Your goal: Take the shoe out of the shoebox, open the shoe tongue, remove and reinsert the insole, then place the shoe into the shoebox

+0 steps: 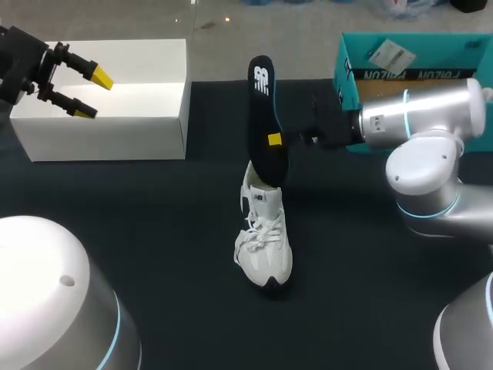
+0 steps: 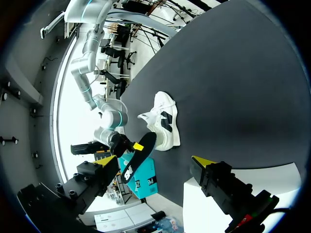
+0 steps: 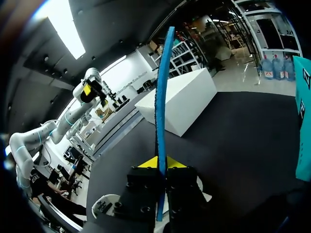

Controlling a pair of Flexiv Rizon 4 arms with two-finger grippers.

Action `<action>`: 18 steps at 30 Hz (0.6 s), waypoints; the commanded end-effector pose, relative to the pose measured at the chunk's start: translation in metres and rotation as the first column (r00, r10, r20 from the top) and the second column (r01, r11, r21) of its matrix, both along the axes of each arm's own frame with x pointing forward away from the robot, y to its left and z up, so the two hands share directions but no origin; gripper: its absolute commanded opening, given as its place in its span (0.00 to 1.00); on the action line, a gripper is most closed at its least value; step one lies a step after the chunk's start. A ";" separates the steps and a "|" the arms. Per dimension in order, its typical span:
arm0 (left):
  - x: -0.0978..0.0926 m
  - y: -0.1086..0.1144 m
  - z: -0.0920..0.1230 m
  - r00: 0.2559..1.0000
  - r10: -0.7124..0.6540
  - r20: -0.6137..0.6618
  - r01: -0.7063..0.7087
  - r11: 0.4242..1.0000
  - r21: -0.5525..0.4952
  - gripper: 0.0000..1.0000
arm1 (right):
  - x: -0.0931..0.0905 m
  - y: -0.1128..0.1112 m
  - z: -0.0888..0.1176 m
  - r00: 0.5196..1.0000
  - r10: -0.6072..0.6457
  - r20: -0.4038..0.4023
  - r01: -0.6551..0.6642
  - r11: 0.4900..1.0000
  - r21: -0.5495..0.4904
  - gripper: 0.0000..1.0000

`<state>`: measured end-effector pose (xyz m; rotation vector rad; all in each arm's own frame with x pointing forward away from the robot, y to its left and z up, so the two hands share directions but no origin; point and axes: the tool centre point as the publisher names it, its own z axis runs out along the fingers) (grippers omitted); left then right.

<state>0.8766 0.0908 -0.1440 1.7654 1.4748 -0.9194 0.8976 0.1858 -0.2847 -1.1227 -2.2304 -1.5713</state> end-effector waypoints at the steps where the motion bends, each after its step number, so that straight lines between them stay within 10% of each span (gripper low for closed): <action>1: 0.000 0.000 0.001 1.000 0.000 0.000 0.000 1.000 0.004 1.00 | -0.018 -0.010 -0.002 1.000 -0.012 -0.015 0.012 1.000 -0.015 0.00; 18: 0.000 0.000 0.001 1.000 0.000 0.000 0.000 1.000 0.004 1.00 | -0.004 0.000 0.026 0.999 -0.001 0.042 0.000 1.000 0.030 0.00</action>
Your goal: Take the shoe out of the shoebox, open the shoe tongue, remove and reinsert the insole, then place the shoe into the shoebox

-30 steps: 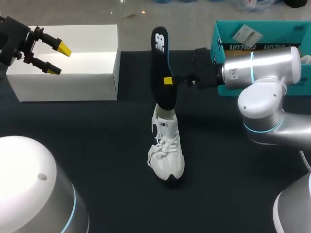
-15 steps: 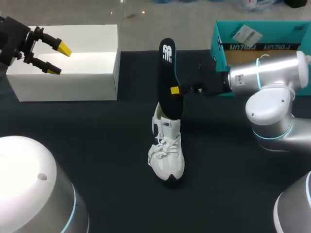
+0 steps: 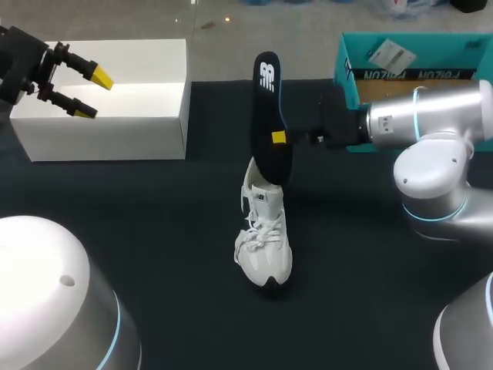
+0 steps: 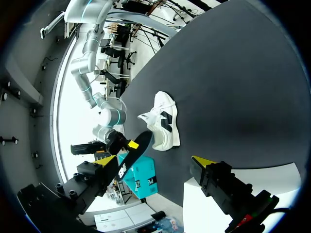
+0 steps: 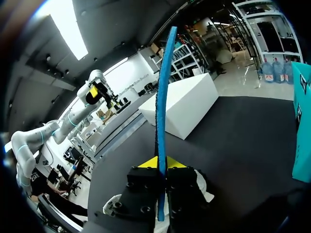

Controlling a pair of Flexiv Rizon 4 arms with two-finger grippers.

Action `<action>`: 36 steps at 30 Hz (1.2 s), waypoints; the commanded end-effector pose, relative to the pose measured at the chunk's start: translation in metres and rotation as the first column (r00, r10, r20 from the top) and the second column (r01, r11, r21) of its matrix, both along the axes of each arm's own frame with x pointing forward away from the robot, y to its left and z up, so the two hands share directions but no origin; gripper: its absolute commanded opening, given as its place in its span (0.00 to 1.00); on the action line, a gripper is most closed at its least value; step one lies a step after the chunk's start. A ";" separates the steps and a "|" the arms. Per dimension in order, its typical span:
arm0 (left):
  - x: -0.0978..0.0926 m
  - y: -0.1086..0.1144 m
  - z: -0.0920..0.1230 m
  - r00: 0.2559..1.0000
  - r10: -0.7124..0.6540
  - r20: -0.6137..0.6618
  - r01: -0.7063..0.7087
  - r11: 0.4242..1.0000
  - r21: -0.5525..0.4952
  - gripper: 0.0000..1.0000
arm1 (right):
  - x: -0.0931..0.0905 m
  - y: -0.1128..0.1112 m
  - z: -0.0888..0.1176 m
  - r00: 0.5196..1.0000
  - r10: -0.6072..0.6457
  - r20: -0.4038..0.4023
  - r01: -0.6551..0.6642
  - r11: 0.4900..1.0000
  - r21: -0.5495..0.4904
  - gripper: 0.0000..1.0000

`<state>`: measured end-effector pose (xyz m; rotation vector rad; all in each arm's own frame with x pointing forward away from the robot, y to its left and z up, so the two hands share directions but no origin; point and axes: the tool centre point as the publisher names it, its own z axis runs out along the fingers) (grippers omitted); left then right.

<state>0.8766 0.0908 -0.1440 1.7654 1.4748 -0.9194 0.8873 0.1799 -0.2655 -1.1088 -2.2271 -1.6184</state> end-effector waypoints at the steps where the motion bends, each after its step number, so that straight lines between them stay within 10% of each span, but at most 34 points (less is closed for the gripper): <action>1: 0.000 0.000 0.001 1.000 0.000 0.001 0.000 1.000 0.004 1.00 | 0.008 0.007 0.009 1.000 0.008 0.017 -0.008 1.000 0.012 0.00; 26: 0.000 0.000 0.001 1.000 0.000 0.001 0.000 1.000 0.004 1.00 | -0.020 -0.008 -0.014 0.999 0.021 -0.046 -0.023 0.999 -0.043 0.00; 36: 0.000 0.000 0.001 1.000 0.000 0.001 0.000 1.000 0.004 1.00 | 0.003 0.007 0.012 0.999 0.019 0.050 -0.021 0.999 0.039 0.00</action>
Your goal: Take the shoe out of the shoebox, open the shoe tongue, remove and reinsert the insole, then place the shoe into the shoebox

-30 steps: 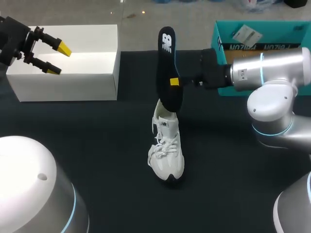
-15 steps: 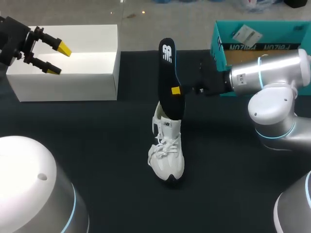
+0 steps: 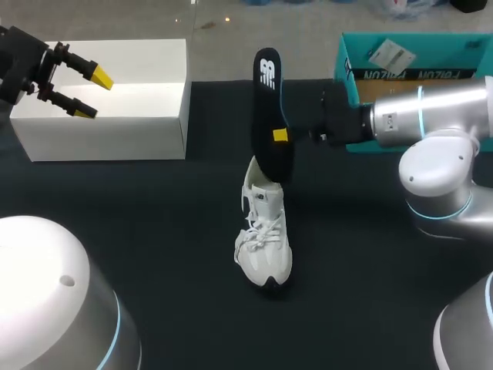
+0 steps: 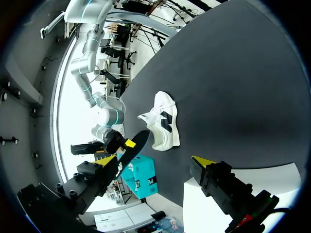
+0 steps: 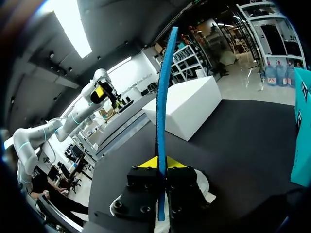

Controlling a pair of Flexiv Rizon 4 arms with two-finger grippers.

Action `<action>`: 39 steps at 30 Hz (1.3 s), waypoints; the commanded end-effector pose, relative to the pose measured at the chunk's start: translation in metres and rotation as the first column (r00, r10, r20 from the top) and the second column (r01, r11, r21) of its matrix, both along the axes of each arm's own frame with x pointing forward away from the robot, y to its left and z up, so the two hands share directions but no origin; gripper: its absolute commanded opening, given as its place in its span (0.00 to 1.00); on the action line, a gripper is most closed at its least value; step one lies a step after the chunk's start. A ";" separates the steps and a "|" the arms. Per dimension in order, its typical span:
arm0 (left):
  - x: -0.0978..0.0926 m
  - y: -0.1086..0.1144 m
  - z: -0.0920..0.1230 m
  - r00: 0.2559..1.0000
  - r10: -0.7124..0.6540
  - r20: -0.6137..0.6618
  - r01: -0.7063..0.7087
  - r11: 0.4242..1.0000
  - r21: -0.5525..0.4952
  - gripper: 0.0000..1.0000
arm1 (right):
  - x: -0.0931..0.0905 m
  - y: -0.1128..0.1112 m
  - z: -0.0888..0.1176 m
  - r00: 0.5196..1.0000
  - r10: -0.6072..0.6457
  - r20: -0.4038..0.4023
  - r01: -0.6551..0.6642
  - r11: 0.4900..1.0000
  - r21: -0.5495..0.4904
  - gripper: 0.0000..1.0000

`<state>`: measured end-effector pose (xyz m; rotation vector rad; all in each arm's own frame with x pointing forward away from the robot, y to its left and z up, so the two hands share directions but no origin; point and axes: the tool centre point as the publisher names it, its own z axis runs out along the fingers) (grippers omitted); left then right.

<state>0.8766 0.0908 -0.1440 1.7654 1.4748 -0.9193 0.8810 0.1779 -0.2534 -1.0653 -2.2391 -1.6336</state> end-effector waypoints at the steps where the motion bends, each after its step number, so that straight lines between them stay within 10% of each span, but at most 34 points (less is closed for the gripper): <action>1: 0.000 0.000 0.001 1.000 0.000 0.000 0.000 1.000 0.004 1.00 | 0.011 0.011 0.002 0.999 -0.003 0.033 0.002 0.999 0.040 0.00; 39: 0.000 0.000 0.001 1.000 0.000 0.000 0.000 1.000 0.004 1.00 | 0.025 0.038 -0.018 0.983 0.001 0.186 -0.034 0.984 0.177 0.00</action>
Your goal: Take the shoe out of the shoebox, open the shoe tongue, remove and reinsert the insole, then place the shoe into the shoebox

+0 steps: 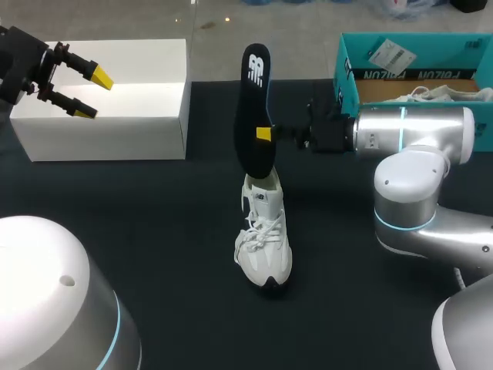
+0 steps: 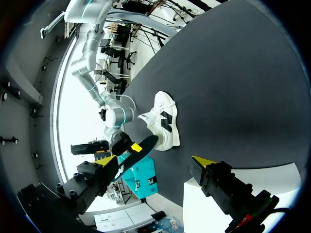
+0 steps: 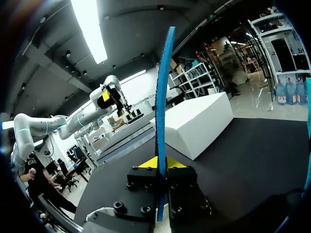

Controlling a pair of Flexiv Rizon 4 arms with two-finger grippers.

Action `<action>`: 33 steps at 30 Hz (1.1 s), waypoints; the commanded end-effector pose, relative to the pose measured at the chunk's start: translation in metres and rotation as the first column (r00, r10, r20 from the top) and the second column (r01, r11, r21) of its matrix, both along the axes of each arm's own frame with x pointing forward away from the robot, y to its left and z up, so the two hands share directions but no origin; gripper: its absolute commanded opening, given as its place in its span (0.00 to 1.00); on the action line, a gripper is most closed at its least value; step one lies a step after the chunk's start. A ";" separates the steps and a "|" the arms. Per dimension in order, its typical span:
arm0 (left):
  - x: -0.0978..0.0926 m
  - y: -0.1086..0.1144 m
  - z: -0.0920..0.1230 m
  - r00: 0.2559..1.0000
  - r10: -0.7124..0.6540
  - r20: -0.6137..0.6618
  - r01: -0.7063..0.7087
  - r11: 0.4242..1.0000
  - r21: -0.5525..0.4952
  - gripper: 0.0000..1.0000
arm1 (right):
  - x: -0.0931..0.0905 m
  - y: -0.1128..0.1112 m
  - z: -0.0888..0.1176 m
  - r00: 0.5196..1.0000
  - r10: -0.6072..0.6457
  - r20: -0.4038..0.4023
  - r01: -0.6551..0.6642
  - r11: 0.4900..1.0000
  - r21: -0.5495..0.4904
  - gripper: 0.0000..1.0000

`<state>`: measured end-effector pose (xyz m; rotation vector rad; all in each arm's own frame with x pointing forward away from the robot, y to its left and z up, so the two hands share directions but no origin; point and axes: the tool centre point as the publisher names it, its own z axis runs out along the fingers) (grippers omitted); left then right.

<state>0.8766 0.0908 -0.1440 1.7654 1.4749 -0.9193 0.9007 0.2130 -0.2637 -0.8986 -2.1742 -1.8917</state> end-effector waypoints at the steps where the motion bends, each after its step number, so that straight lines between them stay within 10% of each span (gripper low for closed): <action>1: 0.000 0.000 0.001 1.000 0.000 0.001 0.000 1.000 0.004 1.00 | 0.007 0.002 -0.009 0.999 -0.010 0.050 0.008 0.999 0.038 0.00; 17: 0.000 0.000 0.001 1.000 0.000 0.001 0.000 1.000 0.004 1.00 | 0.017 -0.016 -0.029 0.995 0.026 0.096 -0.026 1.000 -0.001 0.00; 33: 0.000 0.000 0.001 1.000 0.000 0.001 0.000 1.000 0.004 1.00 | -0.009 -0.026 -0.059 0.995 0.016 0.102 -0.015 1.000 -0.010 0.00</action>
